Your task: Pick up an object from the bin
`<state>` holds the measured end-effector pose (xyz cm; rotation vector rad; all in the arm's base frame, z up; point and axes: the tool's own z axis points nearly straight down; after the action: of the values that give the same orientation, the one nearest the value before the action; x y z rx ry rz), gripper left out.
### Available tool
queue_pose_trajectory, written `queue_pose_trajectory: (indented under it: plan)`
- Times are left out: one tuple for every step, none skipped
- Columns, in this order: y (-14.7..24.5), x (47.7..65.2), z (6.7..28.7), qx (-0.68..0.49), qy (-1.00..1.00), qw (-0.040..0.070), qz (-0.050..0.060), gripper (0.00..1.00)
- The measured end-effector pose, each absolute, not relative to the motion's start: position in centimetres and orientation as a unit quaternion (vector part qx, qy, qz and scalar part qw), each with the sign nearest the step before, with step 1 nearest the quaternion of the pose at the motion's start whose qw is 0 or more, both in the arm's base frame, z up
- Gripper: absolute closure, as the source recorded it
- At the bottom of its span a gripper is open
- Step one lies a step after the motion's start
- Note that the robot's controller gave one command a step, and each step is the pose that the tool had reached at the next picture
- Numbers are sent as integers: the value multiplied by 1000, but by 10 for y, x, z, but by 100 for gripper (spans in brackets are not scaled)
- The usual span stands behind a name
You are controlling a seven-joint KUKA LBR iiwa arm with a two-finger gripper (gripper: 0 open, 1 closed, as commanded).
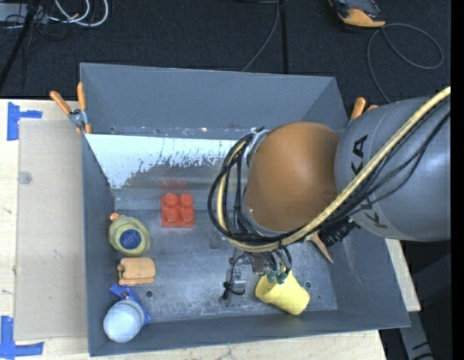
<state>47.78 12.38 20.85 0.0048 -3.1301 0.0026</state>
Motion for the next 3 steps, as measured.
queue_pose_trajectory:
  plan:
    - [123,480,213,-1,-1000,1,0,0]
    - [155,482,161,53,-999,2,0,0]
    - [171,485,149,-41,-999,3,0,0]
